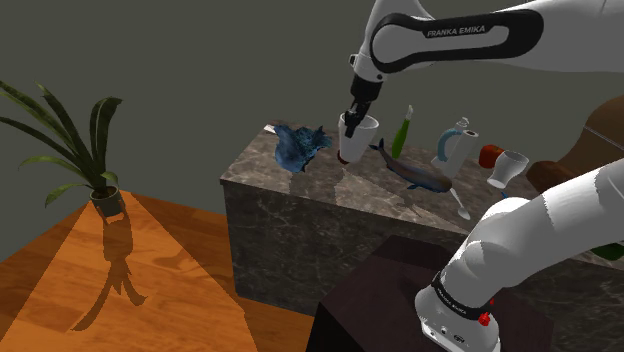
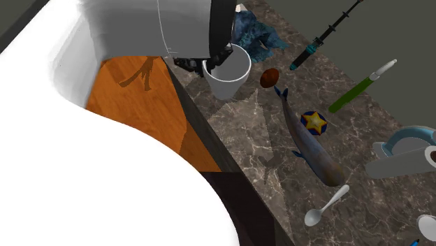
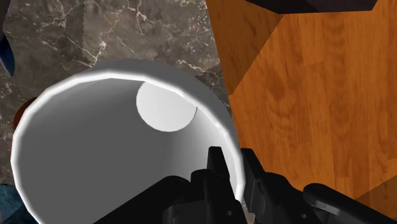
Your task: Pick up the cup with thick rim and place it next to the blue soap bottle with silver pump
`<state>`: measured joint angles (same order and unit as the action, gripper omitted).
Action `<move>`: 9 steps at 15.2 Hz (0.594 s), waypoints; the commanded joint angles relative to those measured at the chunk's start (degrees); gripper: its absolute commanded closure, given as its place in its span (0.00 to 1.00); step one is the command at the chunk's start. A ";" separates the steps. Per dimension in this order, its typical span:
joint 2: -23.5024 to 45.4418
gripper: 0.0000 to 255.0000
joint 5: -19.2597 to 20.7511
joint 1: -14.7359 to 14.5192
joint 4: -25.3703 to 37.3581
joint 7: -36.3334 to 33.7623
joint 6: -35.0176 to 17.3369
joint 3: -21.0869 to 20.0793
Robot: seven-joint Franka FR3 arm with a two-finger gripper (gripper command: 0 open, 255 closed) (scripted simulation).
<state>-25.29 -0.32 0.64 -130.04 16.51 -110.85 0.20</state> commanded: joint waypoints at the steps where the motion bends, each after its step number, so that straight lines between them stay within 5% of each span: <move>1: 0.00 1.00 0.01 0.00 1.57 -0.01 1.57 0.00; 9: 0.26 1.00 0.02 0.00 7.96 -0.05 7.70 0.00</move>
<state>-25.17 -0.28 0.69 -122.91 16.60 -103.85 0.30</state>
